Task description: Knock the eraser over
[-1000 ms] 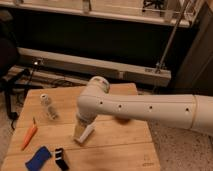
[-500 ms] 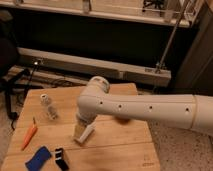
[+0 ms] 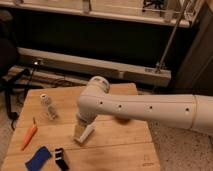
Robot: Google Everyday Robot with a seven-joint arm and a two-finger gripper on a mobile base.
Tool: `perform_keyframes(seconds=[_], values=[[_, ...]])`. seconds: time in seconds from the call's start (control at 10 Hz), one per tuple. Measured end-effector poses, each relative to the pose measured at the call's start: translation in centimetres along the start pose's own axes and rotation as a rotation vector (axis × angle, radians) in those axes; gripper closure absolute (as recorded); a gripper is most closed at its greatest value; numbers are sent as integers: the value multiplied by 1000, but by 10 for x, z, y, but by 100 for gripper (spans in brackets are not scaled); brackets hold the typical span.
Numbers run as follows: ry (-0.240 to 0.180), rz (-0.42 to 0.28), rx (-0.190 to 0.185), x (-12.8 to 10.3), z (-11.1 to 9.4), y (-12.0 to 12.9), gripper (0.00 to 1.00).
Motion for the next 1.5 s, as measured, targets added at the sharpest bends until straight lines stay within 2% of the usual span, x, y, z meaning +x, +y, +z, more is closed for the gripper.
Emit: perform_keyframes(seconds=[0.6, 0.7, 0.9, 1.0, 1.2, 1.3, 1.5], values=[[0, -2, 1, 0, 0, 0, 20], [0, -23, 6, 3, 1, -6, 20], [19, -162, 45, 34, 6, -53, 20], [33, -254, 64, 53, 7, -83, 22], [54, -349, 48, 76, 5, -107, 36], [66, -375, 19, 88, 2, -111, 48], [77, -395, 13, 100, -2, -120, 67]])
